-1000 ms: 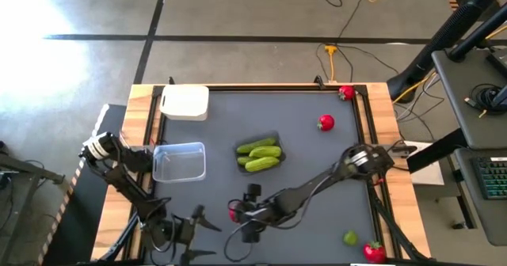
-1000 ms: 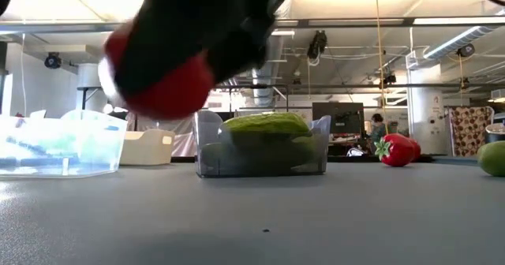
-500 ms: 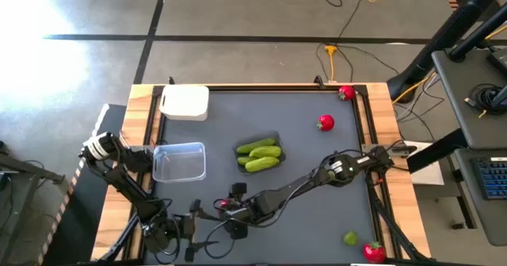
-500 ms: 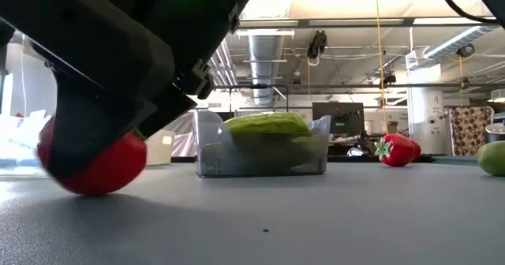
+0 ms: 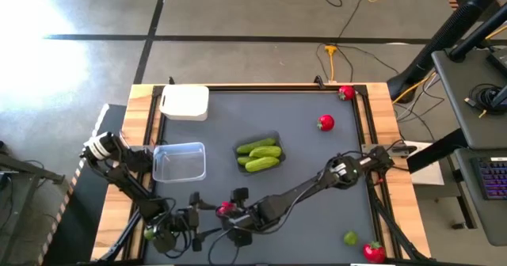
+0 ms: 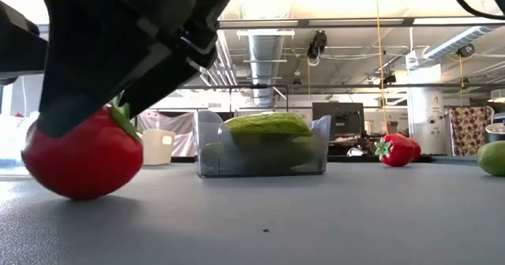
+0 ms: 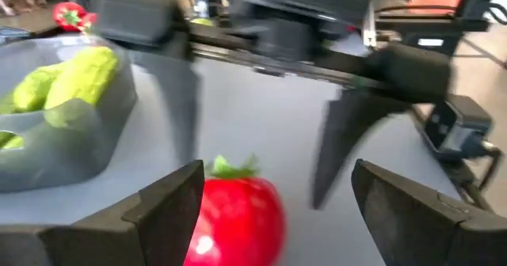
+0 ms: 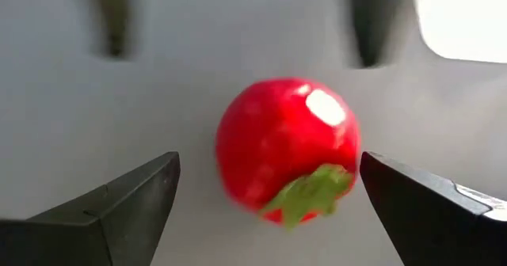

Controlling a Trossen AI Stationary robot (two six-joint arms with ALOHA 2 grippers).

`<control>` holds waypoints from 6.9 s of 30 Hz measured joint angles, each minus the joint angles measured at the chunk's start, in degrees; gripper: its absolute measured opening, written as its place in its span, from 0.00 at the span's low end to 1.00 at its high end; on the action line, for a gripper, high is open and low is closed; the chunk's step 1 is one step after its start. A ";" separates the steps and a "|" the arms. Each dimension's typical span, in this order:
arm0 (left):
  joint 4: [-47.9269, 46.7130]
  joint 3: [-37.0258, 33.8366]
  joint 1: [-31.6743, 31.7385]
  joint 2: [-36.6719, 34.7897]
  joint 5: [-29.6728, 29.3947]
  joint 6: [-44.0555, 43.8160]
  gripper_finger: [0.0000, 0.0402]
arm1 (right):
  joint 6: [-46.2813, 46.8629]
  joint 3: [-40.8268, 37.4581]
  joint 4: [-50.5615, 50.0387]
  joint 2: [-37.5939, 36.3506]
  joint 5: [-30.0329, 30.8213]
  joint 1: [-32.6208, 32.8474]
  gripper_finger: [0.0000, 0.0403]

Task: Sort produce into baskets
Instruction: Put the tomato into the transparent bin

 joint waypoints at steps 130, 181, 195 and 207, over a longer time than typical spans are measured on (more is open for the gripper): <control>-84.67 0.45 48.30 -23.21 43.85 -15.88 0.69 | 21.03 0.14 -13.05 -4.09 9.91 10.20 0.95; -79.36 10.45 36.94 -25.41 24.49 -20.59 0.86 | 17.94 0.14 -14.15 -4.43 10.42 9.43 0.95; -68.00 13.66 2.00 -20.51 -7.69 -27.83 0.86 | 32.61 -0.22 -49.44 -15.25 16.23 -0.68 0.95; -59.79 14.03 -3.07 -7.59 -6.53 -27.64 0.86 | 36.67 -25.71 -49.01 -35.72 8.60 -24.27 0.95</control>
